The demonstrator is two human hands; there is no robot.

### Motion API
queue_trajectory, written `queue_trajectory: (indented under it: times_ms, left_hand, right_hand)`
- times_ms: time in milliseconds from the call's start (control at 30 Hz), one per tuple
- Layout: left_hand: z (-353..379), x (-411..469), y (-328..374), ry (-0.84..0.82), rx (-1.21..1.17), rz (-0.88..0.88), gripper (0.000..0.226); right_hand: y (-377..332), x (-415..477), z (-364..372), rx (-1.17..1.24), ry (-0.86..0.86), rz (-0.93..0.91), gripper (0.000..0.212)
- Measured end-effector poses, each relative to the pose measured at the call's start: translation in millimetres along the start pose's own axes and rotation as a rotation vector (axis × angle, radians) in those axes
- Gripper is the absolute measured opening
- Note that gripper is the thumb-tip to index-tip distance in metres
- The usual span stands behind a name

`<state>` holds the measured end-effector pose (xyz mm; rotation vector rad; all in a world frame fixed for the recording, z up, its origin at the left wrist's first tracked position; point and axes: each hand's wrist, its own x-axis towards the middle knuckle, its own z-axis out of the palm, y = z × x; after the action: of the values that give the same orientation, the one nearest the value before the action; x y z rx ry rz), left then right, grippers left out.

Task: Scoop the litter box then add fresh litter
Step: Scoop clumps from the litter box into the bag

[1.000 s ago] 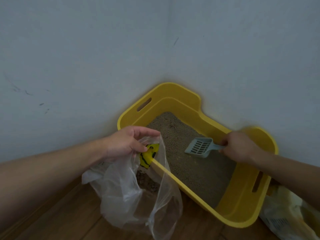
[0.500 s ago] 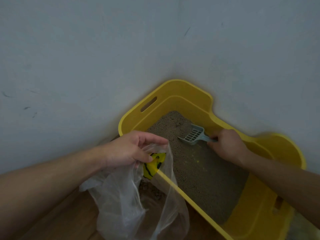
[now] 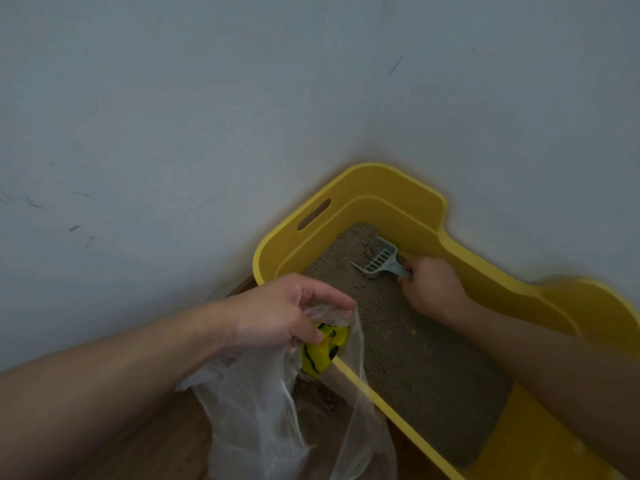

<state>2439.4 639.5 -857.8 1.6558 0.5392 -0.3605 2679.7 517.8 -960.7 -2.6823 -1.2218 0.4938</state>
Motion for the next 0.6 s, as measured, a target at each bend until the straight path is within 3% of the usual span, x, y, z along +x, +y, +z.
queue_trajectory:
  times_ms: [267, 400, 600]
  left_hand:
    - [2.1, -2.5, 4.2, 0.025, -0.01, -0.016, 0.058]
    - [2.9, -3.3, 4.3, 0.036, -0.02, -0.014, 0.058]
    - [2.8, -4.5, 4.7, 0.053, -0.002, -0.009, 0.057]
  right_hand:
    - [-15.7, -0.3, -1.8, -0.121, -0.066, -0.018, 0.01]
    - [-15.4, 2.7, 2.4, -0.012, -0.068, 0.04, 0.007]
    - [-4.1, 5.9, 0.4, -0.033, -0.081, -0.065, 0.02]
